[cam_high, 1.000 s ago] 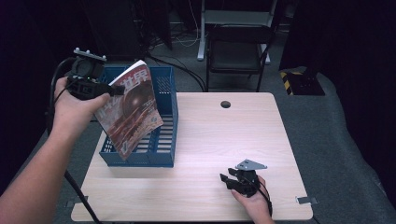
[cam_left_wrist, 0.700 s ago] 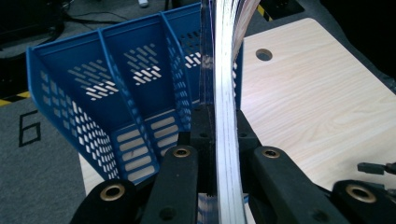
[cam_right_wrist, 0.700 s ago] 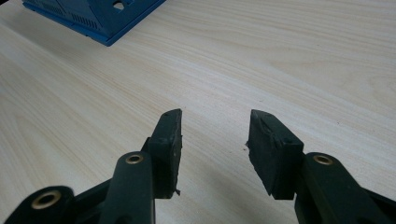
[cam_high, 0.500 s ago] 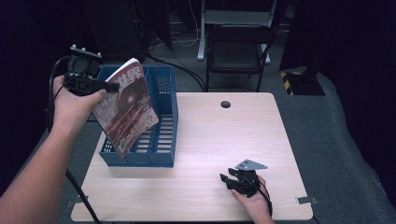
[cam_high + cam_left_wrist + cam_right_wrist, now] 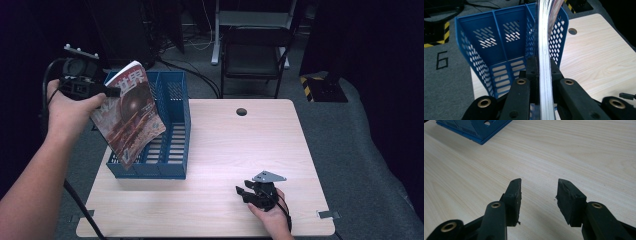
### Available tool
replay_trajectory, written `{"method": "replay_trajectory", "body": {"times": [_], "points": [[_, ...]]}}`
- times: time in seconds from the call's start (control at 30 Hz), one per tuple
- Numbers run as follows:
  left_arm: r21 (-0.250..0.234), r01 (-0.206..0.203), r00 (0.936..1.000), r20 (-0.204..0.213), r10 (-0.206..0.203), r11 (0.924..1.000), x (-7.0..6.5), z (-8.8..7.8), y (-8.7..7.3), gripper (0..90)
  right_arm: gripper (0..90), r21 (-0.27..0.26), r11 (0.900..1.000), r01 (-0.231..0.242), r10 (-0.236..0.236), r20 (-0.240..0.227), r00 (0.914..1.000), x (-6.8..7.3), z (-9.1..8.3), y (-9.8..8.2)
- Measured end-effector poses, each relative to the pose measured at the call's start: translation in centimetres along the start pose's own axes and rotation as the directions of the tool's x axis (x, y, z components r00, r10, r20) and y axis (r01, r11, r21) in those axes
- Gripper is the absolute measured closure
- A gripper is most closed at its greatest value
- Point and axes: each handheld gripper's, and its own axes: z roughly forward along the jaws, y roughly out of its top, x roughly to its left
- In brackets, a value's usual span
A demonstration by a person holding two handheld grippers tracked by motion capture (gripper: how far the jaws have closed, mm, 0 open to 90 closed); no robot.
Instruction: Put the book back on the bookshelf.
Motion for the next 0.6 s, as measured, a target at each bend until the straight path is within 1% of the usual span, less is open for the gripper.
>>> {"method": "replay_trajectory", "body": {"times": [0.07,0.13,0.17,0.23,0.27,0.3,0.33,0.37,0.5,0.6], "points": [[-0.002,0.004,0.9999,-0.013,-0.004,1.0,0.1,-0.2,0.0,84.0,54.6,0.003,1.0,0.004,-0.004,0.0,1.0,0.0,0.0,0.0],[-0.003,0.006,0.9995,-0.031,-0.006,1.0,0.4,-0.3,0.0,84.0,54.6,0.001,1.0,0.017,-0.017,-0.002,0.9999,0.0,0.1,0.0],[-0.006,0.012,0.9992,-0.037,-0.012,0.9999,0.5,-0.2,0.0,84.0,54.6,-0.002,1.0,-0.004,0.004,0.003,1.0,0.2,0.1,0.0],[-0.008,0.024,0.9987,-0.044,-0.024,0.9997,0.7,-0.1,0.0,84.0,54.6,-0.006,1.0,0.006,-0.006,0.006,1.0,0.1,0.1,0.0],[-0.009,0.026,0.9983,-0.052,-0.027,0.9996,0.8,-0.1,0.0,84.0,54.6,0.007,1.0,0.005,-0.005,0.003,1.0,0.1,0.1,0.0],[-0.006,0.032,0.9982,-0.051,-0.032,0.9995,0.8,0.0,0.0,84.0,54.6,0.007,1.0,0.01,-0.01,0.004,0.9999,0.1,0.1,0.0],[-0.009,0.034,0.9975,-0.061,-0.035,0.9994,0.9,0.1,0.0,84.0,54.6,0.008,1.0,0.011,-0.011,0.002,0.9999,0.1,0.2,0.0],[-0.005,0.038,0.9974,-0.061,-0.038,0.9993,1.0,0.2,0.1,84.0,54.6,0.007,1.0,0.011,-0.011,0.002,0.9999,0.1,0.2,0.0],[-0.014,0.056,0.9955,-0.076,-0.057,0.9983,1.0,0.5,0.3,84.0,54.6,0.008,1.0,0.007,-0.007,0.0,1.0,0.1,0.2,0.0],[-0.021,0.071,0.9942,-0.08,-0.072,0.9973,1.1,0.7,0.3,84.0,54.6,0.006,1.0,0.006,-0.006,-0.001,1.0,0.1,0.1,0.0]]}}
